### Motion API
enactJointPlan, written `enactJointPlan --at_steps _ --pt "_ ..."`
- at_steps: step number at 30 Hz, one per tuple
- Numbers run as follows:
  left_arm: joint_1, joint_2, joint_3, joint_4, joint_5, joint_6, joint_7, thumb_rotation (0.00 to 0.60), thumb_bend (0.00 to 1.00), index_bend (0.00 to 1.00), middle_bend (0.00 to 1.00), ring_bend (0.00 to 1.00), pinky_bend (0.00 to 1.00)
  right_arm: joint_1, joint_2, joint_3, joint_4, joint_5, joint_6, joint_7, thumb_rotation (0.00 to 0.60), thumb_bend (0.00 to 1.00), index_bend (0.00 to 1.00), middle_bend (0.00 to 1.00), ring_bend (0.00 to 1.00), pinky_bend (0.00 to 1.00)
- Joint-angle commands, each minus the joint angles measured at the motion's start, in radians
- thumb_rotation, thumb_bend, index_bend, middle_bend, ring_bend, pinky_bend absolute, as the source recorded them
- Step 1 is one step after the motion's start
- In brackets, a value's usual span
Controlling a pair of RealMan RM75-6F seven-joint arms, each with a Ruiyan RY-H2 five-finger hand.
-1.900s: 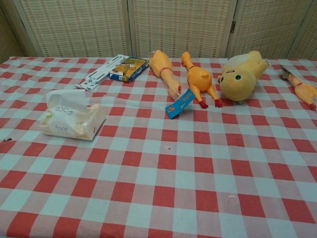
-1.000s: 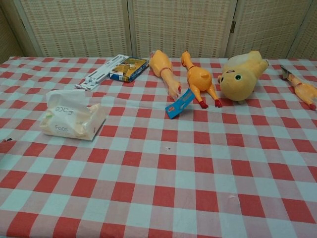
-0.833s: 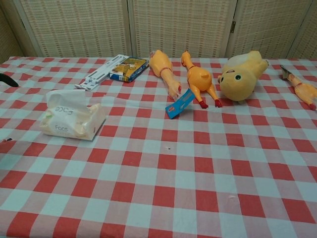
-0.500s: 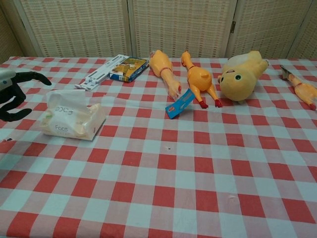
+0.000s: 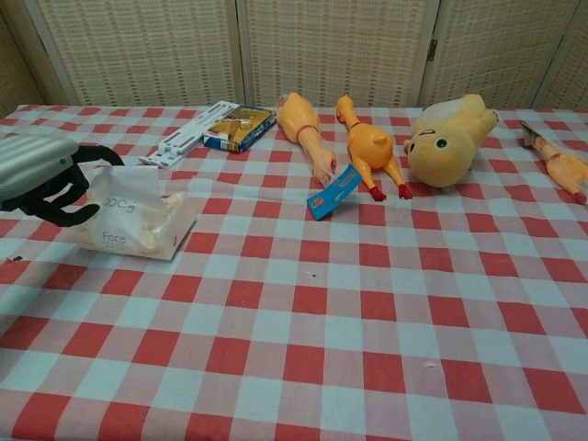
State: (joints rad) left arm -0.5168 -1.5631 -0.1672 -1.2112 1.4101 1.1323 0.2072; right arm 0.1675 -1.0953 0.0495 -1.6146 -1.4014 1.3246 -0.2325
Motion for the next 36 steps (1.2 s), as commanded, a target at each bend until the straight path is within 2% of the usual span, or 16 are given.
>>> enactJointPlan --at_steps 1,6,10,15,20,28,36 --pt "-0.008 -0.019 0.004 0.023 -0.006 -0.003 0.001 0.600 0.46 0.43 0.85 0.87 0.92 0.000 0.001 -0.001 -0.001 0.000 -0.001 -0.001 0.600 0.92 0.86 0.73 0.61 0.65" --pt "-0.014 -0.037 0.007 0.049 -0.016 -0.003 0.004 0.600 0.49 0.55 0.86 0.88 0.93 0.001 0.001 -0.001 -0.002 0.002 -0.004 -0.002 0.600 0.92 0.86 0.73 0.61 0.65" --pt "-0.008 -0.049 0.003 0.061 -0.006 0.051 0.012 0.600 0.53 0.61 0.87 0.89 0.93 0.002 0.002 -0.001 -0.003 0.003 -0.007 -0.003 0.600 0.92 0.86 0.73 0.61 0.65" --pt "0.006 -0.040 -0.001 0.047 0.014 0.119 0.023 0.600 0.55 0.61 0.88 0.89 0.93 0.002 0.002 -0.002 -0.004 0.002 -0.009 -0.004 0.600 0.92 0.86 0.73 0.61 0.65" --pt "0.024 0.002 0.003 -0.013 0.027 0.167 0.057 0.600 0.55 0.61 0.88 0.89 0.94 0.004 0.001 -0.004 -0.004 0.005 -0.014 -0.011 0.600 0.92 0.86 0.72 0.61 0.65" --pt "0.031 0.018 0.024 -0.036 0.017 0.147 0.076 0.600 0.54 0.61 0.88 0.89 0.93 0.006 -0.002 -0.007 -0.007 0.007 -0.020 -0.023 0.600 0.92 0.86 0.72 0.61 0.65" --pt "0.033 0.019 0.032 -0.039 0.002 0.129 0.074 0.600 0.52 0.52 0.88 0.89 0.93 0.008 -0.002 -0.005 -0.007 0.013 -0.025 -0.026 0.600 0.92 0.86 0.72 0.61 0.65"
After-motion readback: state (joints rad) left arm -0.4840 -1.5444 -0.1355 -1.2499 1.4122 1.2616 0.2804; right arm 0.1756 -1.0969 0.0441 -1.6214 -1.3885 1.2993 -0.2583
